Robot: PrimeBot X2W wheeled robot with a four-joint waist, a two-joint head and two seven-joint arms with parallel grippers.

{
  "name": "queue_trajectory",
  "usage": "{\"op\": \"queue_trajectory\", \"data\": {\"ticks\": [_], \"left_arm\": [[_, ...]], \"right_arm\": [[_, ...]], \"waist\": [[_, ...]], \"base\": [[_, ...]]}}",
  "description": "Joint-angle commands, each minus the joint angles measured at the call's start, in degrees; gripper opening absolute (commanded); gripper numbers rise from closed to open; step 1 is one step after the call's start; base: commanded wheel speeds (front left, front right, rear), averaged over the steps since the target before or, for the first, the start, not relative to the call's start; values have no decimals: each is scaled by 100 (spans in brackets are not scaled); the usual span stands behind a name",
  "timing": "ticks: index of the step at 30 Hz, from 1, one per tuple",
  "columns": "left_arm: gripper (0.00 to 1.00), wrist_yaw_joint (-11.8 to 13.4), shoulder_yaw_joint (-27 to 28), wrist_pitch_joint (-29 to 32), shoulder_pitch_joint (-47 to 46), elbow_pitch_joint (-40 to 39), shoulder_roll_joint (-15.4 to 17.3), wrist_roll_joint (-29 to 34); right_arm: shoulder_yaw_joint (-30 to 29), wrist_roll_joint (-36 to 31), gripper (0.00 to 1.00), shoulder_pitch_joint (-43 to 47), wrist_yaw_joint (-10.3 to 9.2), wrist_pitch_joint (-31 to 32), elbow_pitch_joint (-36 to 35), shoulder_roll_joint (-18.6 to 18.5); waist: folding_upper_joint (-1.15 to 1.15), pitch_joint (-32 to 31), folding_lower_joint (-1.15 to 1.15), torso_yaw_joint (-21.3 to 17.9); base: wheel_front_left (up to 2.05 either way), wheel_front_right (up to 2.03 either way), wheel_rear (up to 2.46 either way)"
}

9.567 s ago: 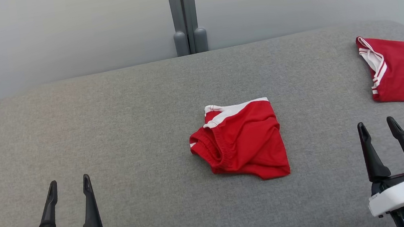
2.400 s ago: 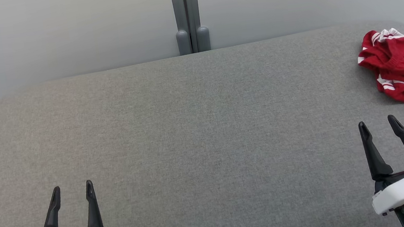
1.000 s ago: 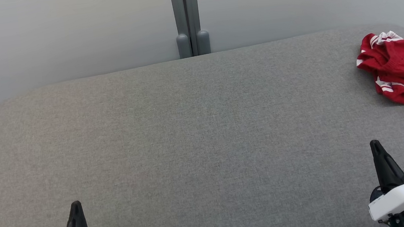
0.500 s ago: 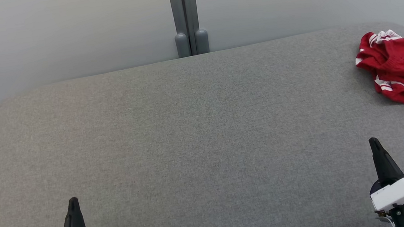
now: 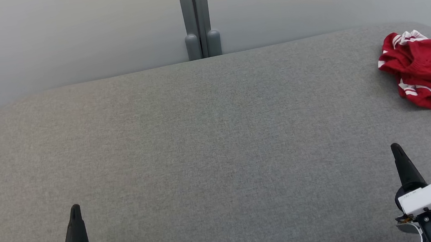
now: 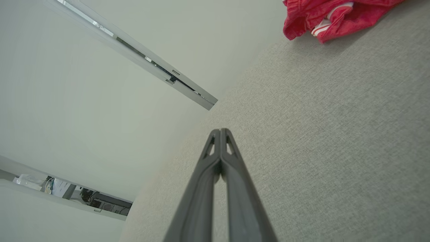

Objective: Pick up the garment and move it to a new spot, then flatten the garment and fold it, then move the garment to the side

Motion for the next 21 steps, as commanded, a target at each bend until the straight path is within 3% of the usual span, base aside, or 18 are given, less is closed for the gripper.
{"op": "queue_trajectory", "data": {"ticks": [1,21], "left_arm": [[0,-58,65,45,-165,-53,-6,-176],[0,-189,254,362,-318,-2,-99,-1318]], "right_arm": [[-31,185,0,-151,-2,38,-30,-12],[-93,1364,0,-306,-3,309,82,71]], "waist": [[0,2,0,-2],[0,35,0,-33]], "base": [[0,0,0],[0,0,0]]}}
